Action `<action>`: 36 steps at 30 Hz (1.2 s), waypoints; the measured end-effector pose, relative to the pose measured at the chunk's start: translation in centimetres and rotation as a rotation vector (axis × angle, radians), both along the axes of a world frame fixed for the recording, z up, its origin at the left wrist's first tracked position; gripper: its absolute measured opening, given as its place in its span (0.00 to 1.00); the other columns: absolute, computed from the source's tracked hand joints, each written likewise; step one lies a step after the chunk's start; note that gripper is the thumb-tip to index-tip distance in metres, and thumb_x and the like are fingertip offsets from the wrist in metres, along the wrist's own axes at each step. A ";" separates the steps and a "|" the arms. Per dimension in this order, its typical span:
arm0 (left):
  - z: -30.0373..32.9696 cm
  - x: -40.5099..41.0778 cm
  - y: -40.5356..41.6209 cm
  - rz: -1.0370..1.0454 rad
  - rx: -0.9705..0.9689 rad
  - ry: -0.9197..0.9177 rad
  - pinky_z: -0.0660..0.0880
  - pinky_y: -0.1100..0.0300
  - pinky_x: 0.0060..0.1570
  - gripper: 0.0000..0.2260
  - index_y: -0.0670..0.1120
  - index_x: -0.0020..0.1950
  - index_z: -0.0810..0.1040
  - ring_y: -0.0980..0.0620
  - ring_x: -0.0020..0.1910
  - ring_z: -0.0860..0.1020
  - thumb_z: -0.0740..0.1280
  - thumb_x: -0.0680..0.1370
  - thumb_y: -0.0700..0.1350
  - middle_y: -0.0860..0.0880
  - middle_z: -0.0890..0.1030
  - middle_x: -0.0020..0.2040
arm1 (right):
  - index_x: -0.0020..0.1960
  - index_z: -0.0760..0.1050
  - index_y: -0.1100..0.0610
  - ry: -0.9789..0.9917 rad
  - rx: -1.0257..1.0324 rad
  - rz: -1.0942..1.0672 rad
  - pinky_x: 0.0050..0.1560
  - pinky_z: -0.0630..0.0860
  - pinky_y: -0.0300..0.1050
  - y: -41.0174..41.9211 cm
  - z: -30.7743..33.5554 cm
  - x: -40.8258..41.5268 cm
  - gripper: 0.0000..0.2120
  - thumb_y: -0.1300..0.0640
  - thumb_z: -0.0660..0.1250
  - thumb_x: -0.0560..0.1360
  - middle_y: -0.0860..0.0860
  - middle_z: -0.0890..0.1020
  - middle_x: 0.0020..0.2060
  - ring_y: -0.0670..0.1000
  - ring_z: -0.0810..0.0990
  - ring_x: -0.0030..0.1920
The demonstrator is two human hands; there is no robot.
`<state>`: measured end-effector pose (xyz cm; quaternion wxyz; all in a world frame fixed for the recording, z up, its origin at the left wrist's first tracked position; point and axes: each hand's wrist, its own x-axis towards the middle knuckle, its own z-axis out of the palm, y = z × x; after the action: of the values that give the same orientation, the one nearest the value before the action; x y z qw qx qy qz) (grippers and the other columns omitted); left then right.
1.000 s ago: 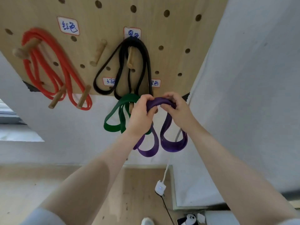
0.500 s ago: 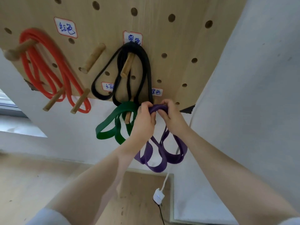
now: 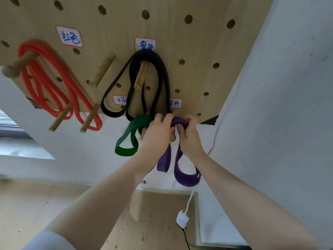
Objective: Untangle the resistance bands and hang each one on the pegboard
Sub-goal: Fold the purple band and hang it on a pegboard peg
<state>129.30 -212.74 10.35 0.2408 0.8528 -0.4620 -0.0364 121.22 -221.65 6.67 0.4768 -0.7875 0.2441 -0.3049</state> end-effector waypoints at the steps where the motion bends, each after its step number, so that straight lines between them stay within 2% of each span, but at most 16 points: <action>1: 0.0 0.0 0.2 -0.002 -0.038 0.068 0.70 0.47 0.55 0.16 0.46 0.68 0.65 0.43 0.55 0.73 0.57 0.80 0.45 0.43 0.68 0.62 | 0.56 0.60 0.56 -0.025 0.046 0.000 0.45 0.71 0.30 0.2 0.2 0.3 0.08 0.64 0.56 0.80 0.55 0.75 0.48 0.47 0.76 0.45; 4: 0.3 0.2 0.7 -0.012 -0.093 0.118 0.70 0.52 0.53 0.15 0.43 0.66 0.67 0.42 0.53 0.74 0.59 0.79 0.42 0.42 0.69 0.61 | 0.56 0.60 0.57 -0.093 0.204 0.046 0.43 0.73 0.32 0.6 0.5 0.7 0.08 0.65 0.56 0.80 0.51 0.74 0.43 0.39 0.75 0.38; 8: 0.6 0.8 -0.3 0.035 0.026 -0.028 0.71 0.55 0.45 0.14 0.42 0.65 0.65 0.41 0.52 0.75 0.59 0.79 0.39 0.41 0.67 0.62 | 0.56 0.62 0.56 -0.100 0.274 0.028 0.43 0.74 0.37 0.4 0.5 1.4 0.05 0.58 0.56 0.81 0.53 0.74 0.46 0.44 0.76 0.41; 10: 0.4 0.9 -0.7 0.043 0.059 -0.121 0.72 0.55 0.42 0.13 0.41 0.64 0.64 0.41 0.48 0.77 0.57 0.79 0.39 0.41 0.68 0.61 | 0.55 0.63 0.56 -0.067 0.207 -0.029 0.46 0.73 0.36 0.0 0.8 2.2 0.04 0.58 0.56 0.81 0.54 0.74 0.49 0.46 0.75 0.46; 13: -0.3 0.9 -0.9 0.045 0.046 -0.190 0.71 0.57 0.36 0.13 0.40 0.64 0.64 0.42 0.44 0.78 0.56 0.80 0.39 0.41 0.69 0.61 | 0.54 0.64 0.57 -0.019 0.069 -0.051 0.54 0.74 0.40 -1.1 1.2 2.8 0.04 0.60 0.58 0.80 0.56 0.74 0.52 0.52 0.75 0.53; 15: -0.7 1.1 -0.7 0.011 0.033 -0.186 0.72 0.57 0.38 0.14 0.40 0.65 0.64 0.43 0.45 0.78 0.57 0.80 0.39 0.41 0.69 0.62 | 0.55 0.67 0.60 0.021 -0.061 -0.062 0.55 0.75 0.47 -1.6 1.0 2.6 0.06 0.59 0.59 0.80 0.55 0.76 0.50 0.53 0.76 0.51; 17: -1.0 1.6 -0.3 -0.062 0.008 -0.129 0.76 0.55 0.43 0.15 0.41 0.67 0.64 0.43 0.47 0.77 0.58 0.80 0.40 0.41 0.68 0.63 | 0.57 0.71 0.60 0.050 -0.218 -0.119 0.56 0.74 0.54 -1.4 0.0 2.1 0.12 0.54 0.57 0.79 0.55 0.77 0.52 0.54 0.76 0.52; 19: -1.1 2.0 0.2 -0.121 0.008 -0.092 0.77 0.52 0.47 0.16 0.42 0.67 0.65 0.43 0.49 0.77 0.59 0.80 0.41 0.42 0.68 0.63 | 0.62 0.73 0.58 0.075 -0.334 -0.208 0.64 0.70 0.50 -0.4 -0.9 1.4 0.17 0.53 0.54 0.79 0.57 0.74 0.60 0.56 0.72 0.59; 21: -0.8 2.2 0.3 -0.128 0.022 -0.110 0.76 0.50 0.45 0.14 0.43 0.65 0.66 0.42 0.48 0.77 0.59 0.79 0.41 0.43 0.69 0.62 | 0.67 0.71 0.56 0.082 -0.349 -0.246 0.67 0.65 0.46 0.4 -1.4 0.6 0.19 0.55 0.54 0.79 0.60 0.68 0.64 0.58 0.68 0.63; 24: -0.2 2.0 0.0 -0.055 0.049 -0.180 0.74 0.52 0.40 0.11 0.44 0.62 0.67 0.43 0.49 0.75 0.59 0.79 0.42 0.44 0.73 0.57 | 0.72 0.65 0.53 0.136 -0.305 -0.184 0.66 0.67 0.44 0.5 -1.2 0.2 0.21 0.55 0.55 0.79 0.55 0.69 0.62 0.55 0.70 0.62; 26: 0.1 1.7 -0.1 -0.025 0.055 -0.332 0.69 0.56 0.35 0.10 0.44 0.58 0.71 0.45 0.50 0.74 0.62 0.77 0.42 0.45 0.77 0.52 | 0.72 0.64 0.53 0.207 -0.387 -0.194 0.62 0.70 0.45 0.3 -0.9 0.2 0.22 0.55 0.56 0.78 0.55 0.70 0.63 0.54 0.71 0.62; 29: 0.2 1.9 -0.2 -0.015 0.048 -0.611 0.66 0.61 0.27 0.10 0.44 0.40 0.78 0.46 0.35 0.76 0.76 0.63 0.41 0.48 0.79 0.30 | 0.67 0.67 0.56 0.230 -0.435 -0.226 0.52 0.76 0.50 0.2 0.1 0.4 0.18 0.60 0.58 0.78 0.55 0.73 0.61 0.55 0.74 0.57; 30: 0.2 2.1 -0.4 0.012 0.068 -0.642 0.68 0.60 0.30 0.11 0.45 0.39 0.78 0.46 0.34 0.76 0.77 0.62 0.41 0.49 0.78 0.28 | 0.65 0.69 0.58 0.232 -0.456 -0.241 0.49 0.76 0.50 0.2 0.4 0.5 0.15 0.61 0.58 0.78 0.56 0.73 0.60 0.56 0.74 0.55; 32: 0.2 2.3 -0.8 0.044 0.125 -0.584 0.70 0.55 0.41 0.10 0.46 0.46 0.77 0.44 0.44 0.76 0.74 0.67 0.44 0.49 0.81 0.37 | 0.59 0.71 0.60 0.259 -0.514 -0.266 0.45 0.74 0.47 0.0 0.9 1.0 0.10 0.61 0.59 0.78 0.57 0.74 0.58 0.54 0.74 0.51; 34: -0.1 2.2 -1.2 0.054 0.144 -0.464 0.65 0.50 0.52 0.11 0.46 0.57 0.72 0.43 0.56 0.70 0.65 0.75 0.44 0.47 0.80 0.51 | 0.56 0.71 0.60 0.285 -0.553 -0.259 0.42 0.70 0.42 0.2 0.8 1.2 0.07 0.61 0.59 0.78 0.56 0.73 0.57 0.52 0.73 0.47; 36: -0.4 2.3 -1.3 0.061 0.107 -0.428 0.61 0.50 0.56 0.11 0.46 0.60 0.69 0.43 0.61 0.67 0.59 0.79 0.45 0.47 0.78 0.56 | 0.56 0.71 0.61 0.316 -0.602 -0.248 0.41 0.73 0.44 0.3 0.3 1.1 0.08 0.62 0.61 0.77 0.57 0.73 0.57 0.54 0.75 0.47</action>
<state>131.60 -214.01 9.97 0.0927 0.8661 -0.4741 0.1281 122.32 -221.34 6.98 0.1392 -0.8944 0.3078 -0.2931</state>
